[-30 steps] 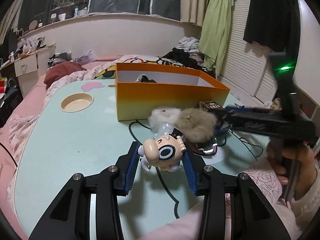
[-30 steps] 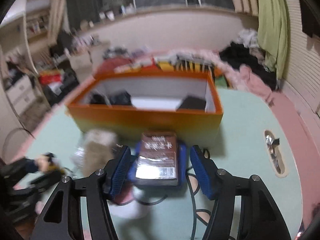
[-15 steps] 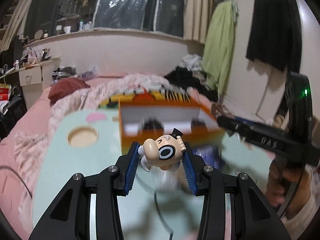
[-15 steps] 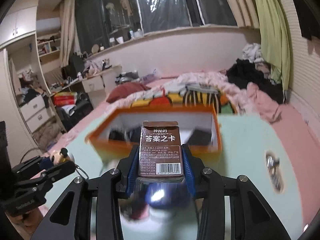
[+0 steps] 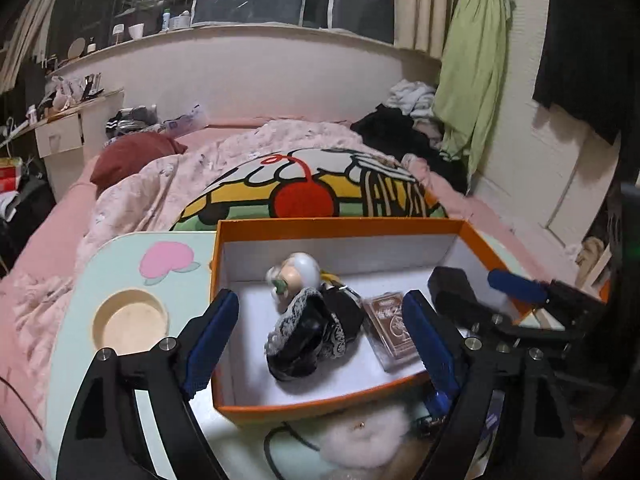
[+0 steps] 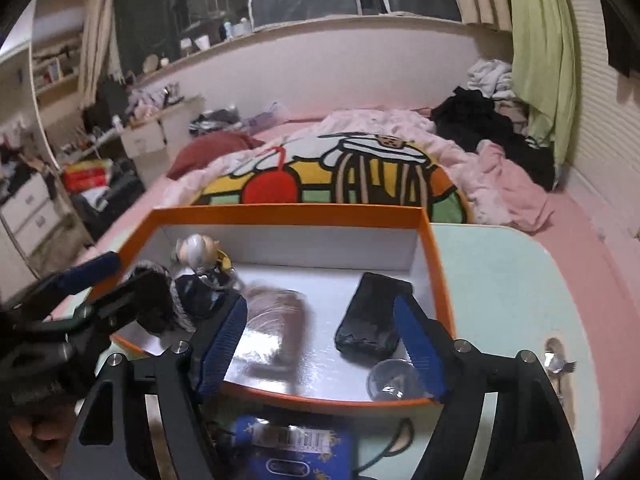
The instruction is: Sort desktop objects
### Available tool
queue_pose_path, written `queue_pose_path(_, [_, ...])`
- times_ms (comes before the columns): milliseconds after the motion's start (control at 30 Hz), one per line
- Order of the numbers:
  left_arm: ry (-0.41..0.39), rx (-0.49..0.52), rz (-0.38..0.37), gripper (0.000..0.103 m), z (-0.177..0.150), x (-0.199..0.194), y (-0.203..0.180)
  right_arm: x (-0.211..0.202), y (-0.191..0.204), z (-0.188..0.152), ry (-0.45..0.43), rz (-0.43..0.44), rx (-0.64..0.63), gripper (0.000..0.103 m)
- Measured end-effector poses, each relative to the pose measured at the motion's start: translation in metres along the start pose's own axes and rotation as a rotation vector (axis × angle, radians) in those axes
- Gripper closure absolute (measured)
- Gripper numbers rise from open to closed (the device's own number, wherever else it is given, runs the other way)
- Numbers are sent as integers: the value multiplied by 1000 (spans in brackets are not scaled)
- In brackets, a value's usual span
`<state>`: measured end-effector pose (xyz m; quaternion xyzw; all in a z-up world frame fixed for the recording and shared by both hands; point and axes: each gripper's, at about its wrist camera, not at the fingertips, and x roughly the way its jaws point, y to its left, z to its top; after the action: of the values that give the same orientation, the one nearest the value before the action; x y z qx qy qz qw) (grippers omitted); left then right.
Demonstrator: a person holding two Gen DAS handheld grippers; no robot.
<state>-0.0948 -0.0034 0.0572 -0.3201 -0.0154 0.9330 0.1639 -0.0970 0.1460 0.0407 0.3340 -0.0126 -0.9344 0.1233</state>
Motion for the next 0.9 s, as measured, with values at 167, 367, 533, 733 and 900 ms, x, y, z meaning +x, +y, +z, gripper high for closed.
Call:
queue_pose_path(167, [-106, -27, -35, 19, -3, -38, 3, -38, -7, -5, -116, 6, 66, 18])
queue_pose_path(367, [-33, 13, -93, 19, -44, -78, -2, -83, -2, -46, -86, 66, 37, 8])
queue_pose_path(533, [61, 150, 7, 19, -112, -83, -12, -80, 7, -97, 66, 24, -44, 6])
queue_pose_path(733, [19, 143, 90, 9, -137, -64, -17, -52, 6, -124, 152, -51, -107, 0])
queue_pose_path(900, [18, 138, 86, 7, -138, -60, -13, -51, 1, -129, 140, -48, -109, 0])
